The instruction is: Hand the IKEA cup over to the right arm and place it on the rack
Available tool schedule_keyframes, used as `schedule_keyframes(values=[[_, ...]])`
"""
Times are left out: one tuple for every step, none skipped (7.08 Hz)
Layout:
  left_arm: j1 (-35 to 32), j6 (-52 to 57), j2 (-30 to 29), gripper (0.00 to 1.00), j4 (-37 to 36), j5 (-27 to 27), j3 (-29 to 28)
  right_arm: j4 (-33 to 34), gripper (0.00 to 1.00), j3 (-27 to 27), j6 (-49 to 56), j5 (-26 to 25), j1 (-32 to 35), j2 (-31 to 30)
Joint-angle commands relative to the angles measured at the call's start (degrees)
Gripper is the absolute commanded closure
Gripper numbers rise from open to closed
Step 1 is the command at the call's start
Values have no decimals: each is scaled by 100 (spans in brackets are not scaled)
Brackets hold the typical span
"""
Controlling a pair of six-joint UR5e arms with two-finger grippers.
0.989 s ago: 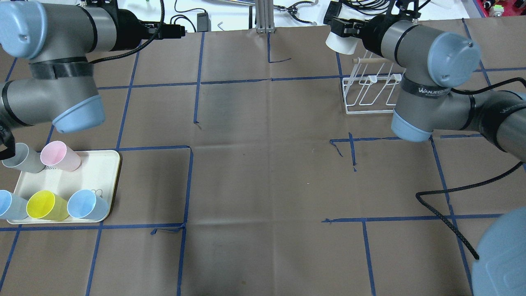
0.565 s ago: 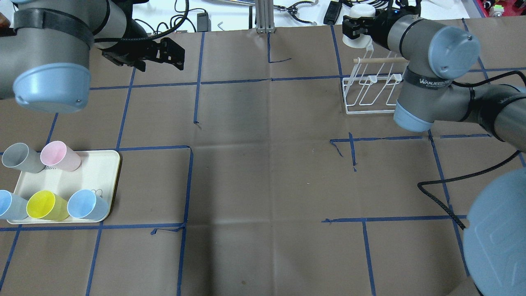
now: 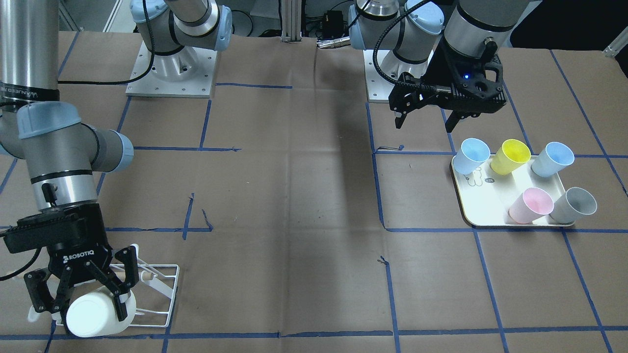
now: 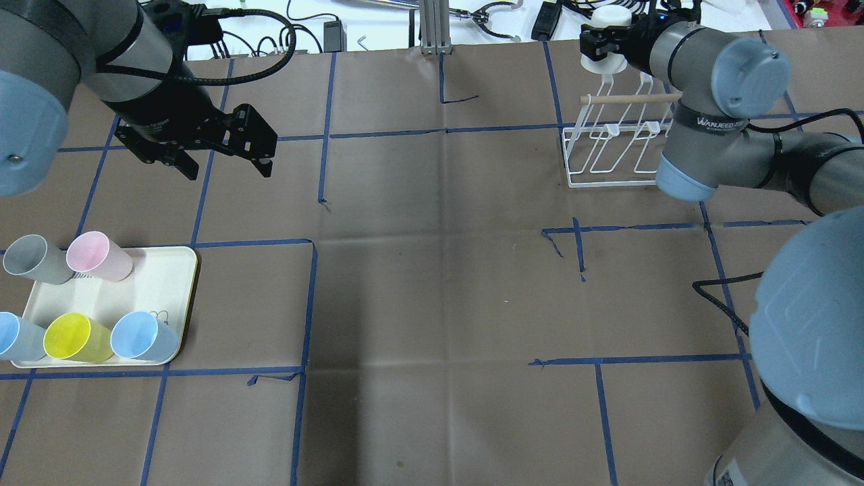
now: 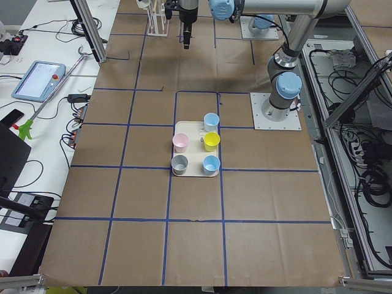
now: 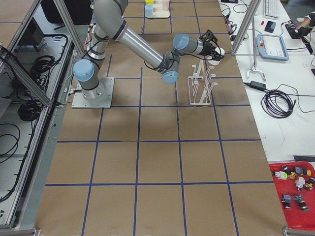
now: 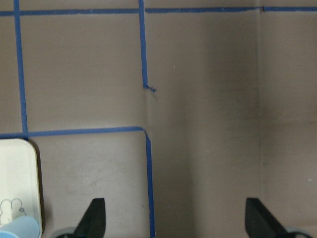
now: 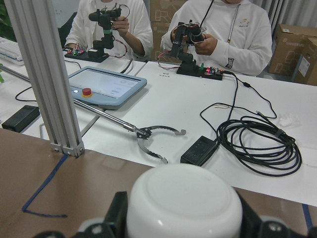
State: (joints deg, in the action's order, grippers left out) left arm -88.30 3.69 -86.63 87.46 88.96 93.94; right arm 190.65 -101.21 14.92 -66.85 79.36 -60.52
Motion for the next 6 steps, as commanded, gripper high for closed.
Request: schedule_keyframes(values=[[389,427,399,1,26,245,569,7,88,32,-7,23,-70,180],[923,1040,732,1,-27,236,1051,112,87,23,-7,23,-70,251],[1520,1664,997,1,-88,227,1456,304,77,-21,2,23,-70,295],[2083,2183,1165,1,-202,227,1782,306,73,-178,2,15,-70,304],[2637,2858,1340,1,-351,236,2107,315,36,-223,-33,23,-70,295],[3086,3231,1446,1,-422,236,2345,280,1,-241,-103,-3,-70,313]])
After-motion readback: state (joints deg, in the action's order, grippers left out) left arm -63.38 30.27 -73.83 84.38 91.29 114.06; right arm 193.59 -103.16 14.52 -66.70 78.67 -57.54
